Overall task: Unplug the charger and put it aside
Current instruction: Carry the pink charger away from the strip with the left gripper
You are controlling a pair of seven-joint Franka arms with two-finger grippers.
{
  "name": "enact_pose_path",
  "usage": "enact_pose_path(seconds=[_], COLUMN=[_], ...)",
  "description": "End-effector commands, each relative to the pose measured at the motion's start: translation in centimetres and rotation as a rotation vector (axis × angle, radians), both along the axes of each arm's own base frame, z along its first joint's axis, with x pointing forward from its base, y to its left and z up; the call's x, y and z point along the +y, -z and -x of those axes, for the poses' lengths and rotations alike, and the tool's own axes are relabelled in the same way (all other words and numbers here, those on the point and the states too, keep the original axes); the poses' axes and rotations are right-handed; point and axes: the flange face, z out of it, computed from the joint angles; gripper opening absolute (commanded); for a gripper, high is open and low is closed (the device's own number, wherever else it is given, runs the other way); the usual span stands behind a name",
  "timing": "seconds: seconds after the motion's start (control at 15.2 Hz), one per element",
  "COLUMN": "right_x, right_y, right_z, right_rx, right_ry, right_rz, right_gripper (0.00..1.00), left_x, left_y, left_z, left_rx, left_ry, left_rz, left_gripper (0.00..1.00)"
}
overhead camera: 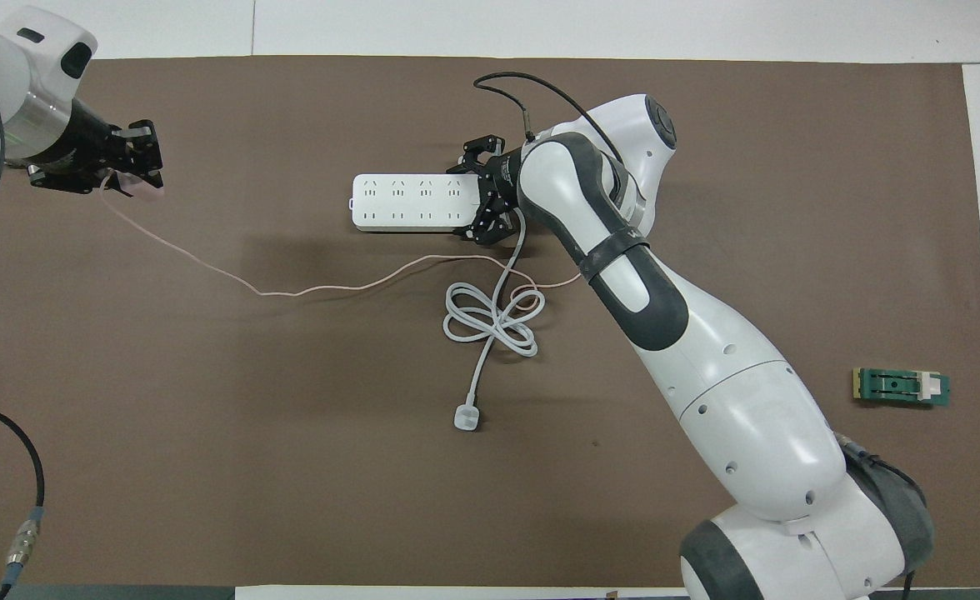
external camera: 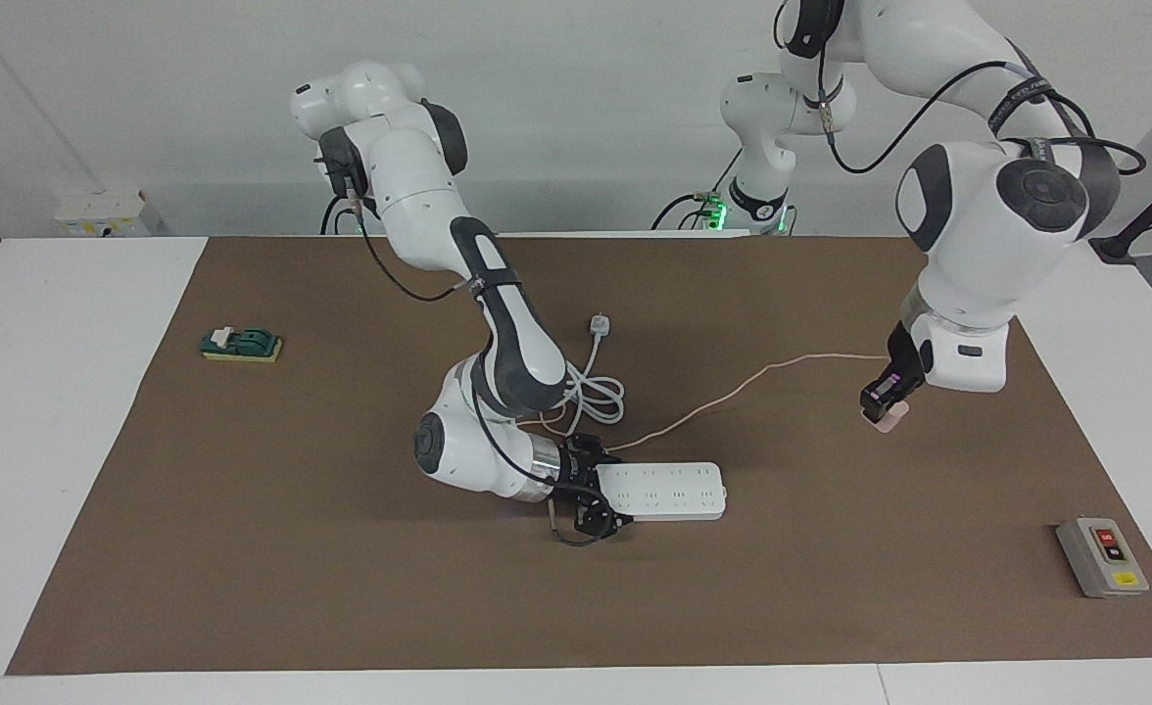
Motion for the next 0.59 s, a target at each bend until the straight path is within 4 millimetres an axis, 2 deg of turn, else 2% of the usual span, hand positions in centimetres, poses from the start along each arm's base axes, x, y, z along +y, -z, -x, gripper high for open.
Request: enact_pose_path(seconds=[0.0, 0.2, 0.26, 0.33, 0.46, 0.52], right_x=[-1.0, -2.3, -2.8, -3.5, -5.5, -6.7], right_y=[-1.6, -5.4, -6.6, -7.9, -10.4, -11.8], right_z=[-0.5, -1.0, -1.1, -1.2, -1.3, -1.3], right_rx=[-0.014, -0.026, -0.011, -0.008, 0.006, 0.003], right_ry=[-0.008, -0.004, 0.0, -0.002, -0.006, -0.013], right_rz=[-0.032, -0.041, -0.046, -0.051, -0.052, -0.04], right_gripper=[1.0, 1.0, 1.0, 1.0, 1.0, 1.0], left_x=[2.8, 5.4, 5.6, 7.3, 8.7, 10.9], left_y=[1.9, 5.8, 7.4, 8.3, 11.0, 11.8], left_z=[2.0, 2.7, 3.3, 3.9, 5.3, 5.8], left_rx=[0.023, 0.027, 0.03, 0.009, -0.011, -0.014], left_ry=[0.186, 0.224, 0.258, 0.302, 0.368, 0.332], left_rz=[0.122, 0.24, 0.266, 0.277, 0.282, 0.305], left_gripper=[0.0, 0.0, 0.0, 0.0, 0.0, 0.0])
